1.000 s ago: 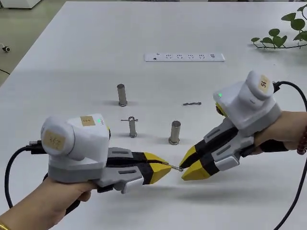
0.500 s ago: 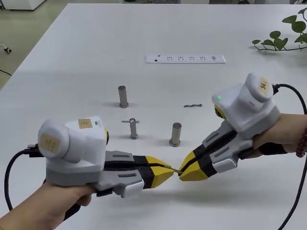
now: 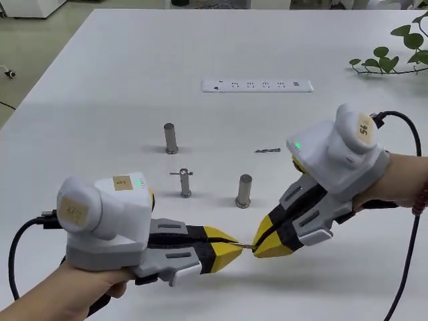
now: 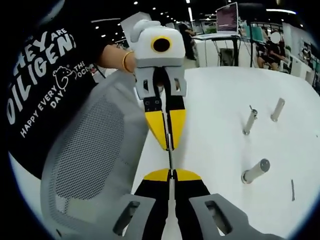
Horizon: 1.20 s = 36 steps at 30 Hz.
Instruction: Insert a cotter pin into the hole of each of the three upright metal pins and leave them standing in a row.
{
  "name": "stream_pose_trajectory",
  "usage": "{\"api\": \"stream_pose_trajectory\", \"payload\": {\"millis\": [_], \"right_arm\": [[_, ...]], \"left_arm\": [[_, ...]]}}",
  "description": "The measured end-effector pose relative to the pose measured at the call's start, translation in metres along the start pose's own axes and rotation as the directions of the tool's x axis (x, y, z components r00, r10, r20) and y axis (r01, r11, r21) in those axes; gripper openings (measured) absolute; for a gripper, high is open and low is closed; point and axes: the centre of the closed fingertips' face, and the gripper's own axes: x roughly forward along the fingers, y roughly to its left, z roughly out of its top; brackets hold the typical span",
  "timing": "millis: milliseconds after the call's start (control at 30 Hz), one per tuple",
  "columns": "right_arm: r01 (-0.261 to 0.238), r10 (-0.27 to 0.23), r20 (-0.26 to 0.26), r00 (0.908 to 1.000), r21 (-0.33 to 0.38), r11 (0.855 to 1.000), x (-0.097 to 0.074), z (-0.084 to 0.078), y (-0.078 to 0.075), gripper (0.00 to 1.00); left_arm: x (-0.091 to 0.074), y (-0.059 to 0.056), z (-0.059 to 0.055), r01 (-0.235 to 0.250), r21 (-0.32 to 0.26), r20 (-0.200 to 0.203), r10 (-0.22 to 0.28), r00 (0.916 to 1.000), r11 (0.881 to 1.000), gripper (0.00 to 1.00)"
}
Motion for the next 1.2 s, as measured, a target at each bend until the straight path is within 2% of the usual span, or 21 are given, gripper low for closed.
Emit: {"api": "stream_pose_trajectory", "payload": {"millis": [300,400,500,633,767,833,933,1033,1200], "right_arm": [[0.032,-0.033,-0.052,0.9981,-0.017,0.999,-0.005,-0.008,-0.008,0.0],[0.059,-0.06,-0.089,0.9942,-0.015,0.998,-0.008,-0.016,-0.015,0.0],[0.077,-0.077,-0.098,0.9923,-0.002,0.997,-0.011,-0.02,-0.019,0.0],[0.103,-0.099,-0.121,0.9876,0.021,0.995,-0.015,-0.027,-0.025,0.0],[0.132,-0.124,-0.143,0.9818,0.043,0.99,-0.019,-0.033,-0.031,0.0],[0.152,-0.141,-0.158,0.9773,0.056,0.987,-0.022,-0.037,-0.034,0.0],[0.168,-0.155,-0.172,0.9728,0.063,0.984,-0.025,-0.04,-0.038,0.0],[0.183,-0.167,-0.181,0.9692,0.074,0.98,-0.028,-0.042,-0.042,0.0],[0.206,-0.188,-0.2,0.9617,0.074,0.976,-0.033,-0.045,-0.051,0.0]], "left_arm": [[0.004,0.008,-0.002,-0.036,0.023,-0.007,0.037,0.9993,0.999,0.01],[0.005,0.013,-0.002,-0.055,0.027,-0.007,0.055,0.9984,0.998,0.05],[0.005,0.015,-0.002,-0.068,0.029,-0.006,0.068,0.9977,0.997,0.11],[0.006,0.02,-0.002,-0.097,0.041,-0.005,0.097,0.9952,0.994,0.13],[0.007,0.027,0.001,-0.139,0.077,0.015,0.139,0.9902,0.987,0.16],[0.009,0.03,0.003,-0.165,0.116,0.023,0.163,0.9863,0.98,0.18],[0.011,0.033,0.004,-0.181,0.116,0.026,0.179,0.9835,0.977,0.19],[0.014,0.042,0.005,-0.224,0.106,0.031,0.222,0.9746,0.969,0.21],[0.019,0.05,0.01,-0.258,0.092,0.044,0.255,0.9659,0.962,0.23]]}}
